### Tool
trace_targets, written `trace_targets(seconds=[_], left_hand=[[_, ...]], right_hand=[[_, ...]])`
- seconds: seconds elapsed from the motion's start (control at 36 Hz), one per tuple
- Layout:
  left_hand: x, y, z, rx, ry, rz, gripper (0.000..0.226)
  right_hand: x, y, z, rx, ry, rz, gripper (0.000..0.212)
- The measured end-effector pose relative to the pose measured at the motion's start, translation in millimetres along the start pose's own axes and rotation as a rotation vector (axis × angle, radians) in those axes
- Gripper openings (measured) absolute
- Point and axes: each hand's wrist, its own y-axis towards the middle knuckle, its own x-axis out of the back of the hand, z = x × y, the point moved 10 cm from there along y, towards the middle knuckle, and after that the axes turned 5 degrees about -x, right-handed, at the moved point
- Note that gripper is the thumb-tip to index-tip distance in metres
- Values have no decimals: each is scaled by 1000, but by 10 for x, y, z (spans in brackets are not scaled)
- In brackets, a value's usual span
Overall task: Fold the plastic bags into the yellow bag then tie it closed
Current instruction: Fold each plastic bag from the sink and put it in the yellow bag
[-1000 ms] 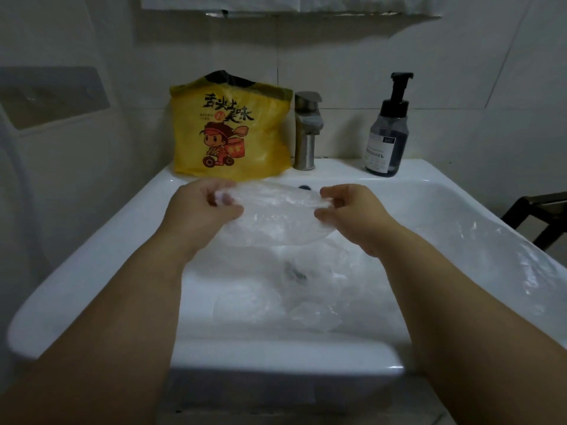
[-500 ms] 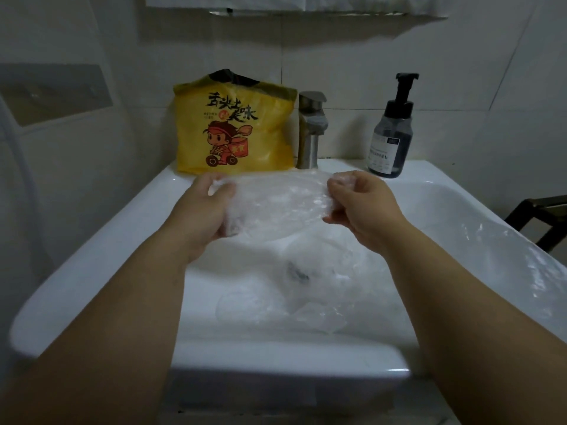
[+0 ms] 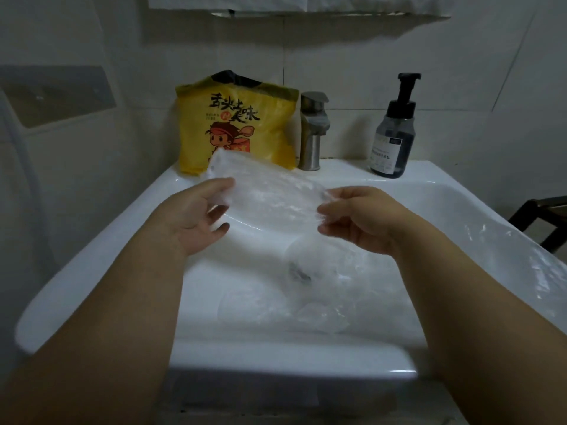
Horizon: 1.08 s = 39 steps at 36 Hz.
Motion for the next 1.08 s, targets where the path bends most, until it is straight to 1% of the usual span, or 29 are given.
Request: trace_targets(seconds=[0.06,0.08,0.11,0.14,0.17,0.19,0.22,0.25,0.28,0.31,0.33,0.36,0.42,0.44,0.47,0.56,0.61,0.67,0.72,0.78,0.83,0.86,0.92,0.97,1.0,1.03,1.08], left_hand=[[-31,-10,-81,-48,-177,-8,7],[-80,-38,-149,-87,-277,17,7],[-133,-70,-234,-138,-367,55,14],[-195,-102,-314,-198,-440,119,33],[-258,-130,-368,-243,-480,186,60],[-313,-128,-365,-258,-458,237,88],[-391,-134,-300,-233,-379,286,113],[-474,-138,-170,-179,-237,324,130],[-600,-187,10,-100,-76,394,137],[-716,-246,205,-24,75,483,134],[-840,-326,357,17,199,558,119],[-907,-356,424,13,272,565,95],[-859,-269,388,-54,292,424,49],[-802,-215,351,-76,272,353,36],[-742,-172,296,-93,230,303,30],[-645,-129,157,-98,58,253,25],[-573,-102,57,-127,-35,216,19],[-452,-82,-66,-161,-157,158,20],[-290,-59,-197,-206,-258,83,21],[-144,-51,-284,-246,-307,9,20],[-61,-47,-280,-251,-306,-41,18],[-53,-52,-257,-239,-291,-52,19],[-105,-51,-196,-196,-269,-18,29],[-211,-70,-133,-140,-245,58,35],[-258,-85,-115,-129,-214,97,33],[-300,-96,-106,-128,-173,133,30],[-384,-128,-84,-130,-91,200,29]], right_hand=[[-121,-32,-109,-91,-88,84,28],[-184,-49,-157,-120,-134,117,20],[-241,-60,-182,-124,-160,142,14],[-298,-59,-181,-102,-158,156,11],[-348,-48,-154,-62,-130,162,10],[-394,-39,-117,-17,-84,165,9],[-434,-35,-87,24,-38,163,8],[-465,-37,-62,57,-6,162,7],[-500,-35,-56,82,6,164,7],[-542,-31,-58,105,-11,172,8],[-576,-30,-63,135,-65,170,8],[-596,-28,-66,173,-139,153,7],[-611,-39,-49,240,-254,99,7],[-598,-45,-29,265,-279,72,7],[-584,-44,-10,286,-297,47,8],[-507,-27,4,270,-354,-7,9],[-479,-15,-29,211,-395,10,5],[-445,-10,-61,152,-416,43,2],[-396,-8,-94,107,-407,69,7],[-355,-16,-138,59,-392,87,9],[-346,-21,-165,27,-355,111,9],[-361,-30,-169,14,-331,127,8],[-430,-61,-180,-17,-273,181,4],[-497,-82,-205,-57,-220,253,27],[-526,-95,-220,-80,-205,282,39],[-553,-114,-231,-101,-198,305,47],[-574,-118,-246,-130,-186,317,55]])
